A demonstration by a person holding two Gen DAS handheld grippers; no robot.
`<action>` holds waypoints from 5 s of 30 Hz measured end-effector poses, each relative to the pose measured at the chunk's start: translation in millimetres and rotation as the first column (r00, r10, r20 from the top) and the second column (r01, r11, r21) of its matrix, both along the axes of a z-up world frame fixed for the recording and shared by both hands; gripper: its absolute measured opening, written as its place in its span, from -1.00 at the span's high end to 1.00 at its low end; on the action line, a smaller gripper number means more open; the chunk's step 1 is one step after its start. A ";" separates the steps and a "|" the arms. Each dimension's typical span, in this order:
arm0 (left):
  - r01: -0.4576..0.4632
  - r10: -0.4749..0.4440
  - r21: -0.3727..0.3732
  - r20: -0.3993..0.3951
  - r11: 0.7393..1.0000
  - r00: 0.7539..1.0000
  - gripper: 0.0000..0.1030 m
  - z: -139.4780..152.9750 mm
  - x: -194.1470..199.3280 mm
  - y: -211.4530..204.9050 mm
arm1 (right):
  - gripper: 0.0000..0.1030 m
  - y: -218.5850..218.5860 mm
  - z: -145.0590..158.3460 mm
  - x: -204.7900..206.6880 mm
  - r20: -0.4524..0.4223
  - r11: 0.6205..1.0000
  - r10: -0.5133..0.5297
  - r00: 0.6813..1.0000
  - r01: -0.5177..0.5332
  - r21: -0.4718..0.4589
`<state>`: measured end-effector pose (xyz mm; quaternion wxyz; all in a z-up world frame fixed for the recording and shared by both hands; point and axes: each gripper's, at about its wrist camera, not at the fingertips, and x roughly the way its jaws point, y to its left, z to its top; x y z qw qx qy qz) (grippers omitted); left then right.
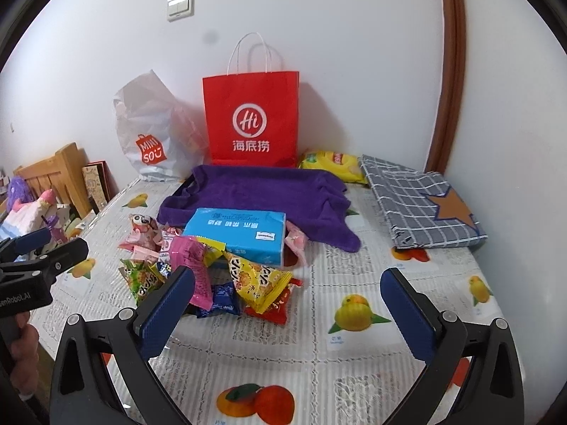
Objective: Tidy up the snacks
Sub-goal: 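Grasp the yellow triangular snack bag with the right tool while left tool approaches the pile, then grasp the panda-print snack packet with the left tool while right tool holds the yellow bag, then carry the panda packet onto the purple towel and open the left tool while right tool holds yellow bag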
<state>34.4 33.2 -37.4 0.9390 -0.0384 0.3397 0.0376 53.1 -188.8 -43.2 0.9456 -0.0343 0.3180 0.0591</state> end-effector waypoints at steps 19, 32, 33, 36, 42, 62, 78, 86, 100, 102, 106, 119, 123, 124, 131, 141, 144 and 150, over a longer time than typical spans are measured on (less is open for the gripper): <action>-0.058 0.046 -0.083 -0.137 0.995 0.989 -0.96 -62.7 57.2 63.4 | -0.78 31.7 -91.7 91.6 -0.184 0.997 0.075 0.980 -0.071 0.027; -0.074 0.060 -0.060 -0.207 0.995 0.976 -0.96 -86.1 79.4 73.9 | -0.51 42.7 -126.1 120.6 -0.265 0.995 0.099 0.959 -0.096 0.022; -0.073 0.060 -0.057 -0.210 0.996 0.976 -0.96 -87.1 80.3 73.6 | -0.48 42.6 -126.1 120.9 -0.264 0.995 0.102 0.959 -0.099 0.024; -0.074 0.059 -0.058 -0.215 0.996 0.975 -0.96 -89.6 84.2 74.3 | -0.40 43.3 -124.7 119.2 -0.254 0.993 0.115 0.960 -0.114 0.018; -0.079 0.065 -0.054 -0.218 0.995 0.974 -0.96 -87.8 90.5 78.4 | -0.38 45.4 -110.0 107.9 -0.211 0.990 0.141 0.967 -0.143 0.007; -0.072 0.051 -0.062 -0.294 0.995 0.954 -0.77 -96.1 156.5 86.1 | -0.38 2.4 -83.4 106.0 -0.167 0.997 0.060 0.984 -0.051 0.055; -0.084 0.034 -0.108 -0.399 0.991 0.916 0.04 -126.0 194.6 85.3 | -0.37 -11.4 -92.0 119.9 -0.197 0.998 0.033 0.980 -0.021 0.063; -0.088 0.035 -0.122 -0.382 0.989 0.923 0.18 -122.1 189.6 90.8 | -0.36 -13.9 -90.7 119.8 -0.201 0.998 0.009 0.980 0.002 0.056; -0.096 0.060 -0.113 -0.288 0.989 0.956 0.18 -73.3 161.0 96.4 | -0.34 -18.2 -58.4 92.4 -0.125 0.997 -0.012 0.992 0.021 0.068; -0.100 0.066 -0.111 -0.272 0.989 0.960 0.18 -65.2 155.0 96.5 | -0.34 -17.9 -52.9 87.5 -0.113 0.997 -0.010 0.994 0.018 0.069; -0.096 0.066 -0.110 -0.249 0.989 0.966 0.18 -52.5 143.3 96.6 | -0.34 -16.2 -44.2 79.7 -0.089 0.998 -0.008 0.996 0.013 0.061; -0.017 -0.011 -0.139 -0.200 0.990 0.980 0.18 -19.2 105.5 65.7 | -0.33 -2.4 -18.6 67.9 -0.050 0.999 -0.004 0.999 0.006 0.035; 0.020 -0.046 -0.134 -0.193 0.991 0.980 0.18 -13.9 101.6 46.9 | -0.33 1.4 -15.0 70.7 -0.060 0.999 0.014 0.998 -0.011 0.052; 0.027 -0.053 -0.132 -0.194 0.991 0.980 0.18 -13.1 101.6 43.3 | -0.33 2.4 -14.4 71.8 -0.061 0.999 0.015 0.998 -0.012 0.048; 0.073 -0.094 -0.117 -0.179 0.990 0.979 0.18 -2.4 107.9 18.5 | -0.33 7.9 -4.2 81.9 -0.048 0.998 0.027 0.998 -0.025 0.053; 0.104 -0.122 -0.113 -0.160 0.988 0.980 0.18 14.1 133.9 4.5 | -0.33 11.3 12.9 113.1 -0.016 0.998 0.028 0.999 -0.027 0.065; 0.111 -0.128 -0.110 -0.156 0.988 0.979 0.18 18.3 143.6 2.6 | -0.33 12.1 17.6 125.5 -0.012 0.998 0.023 1.000 -0.022 0.067; 0.117 -0.131 -0.100 -0.153 0.988 0.980 0.18 22.4 164.0 1.0 | -0.33 13.7 25.9 150.6 -0.001 0.997 0.016 1.000 -0.016 0.072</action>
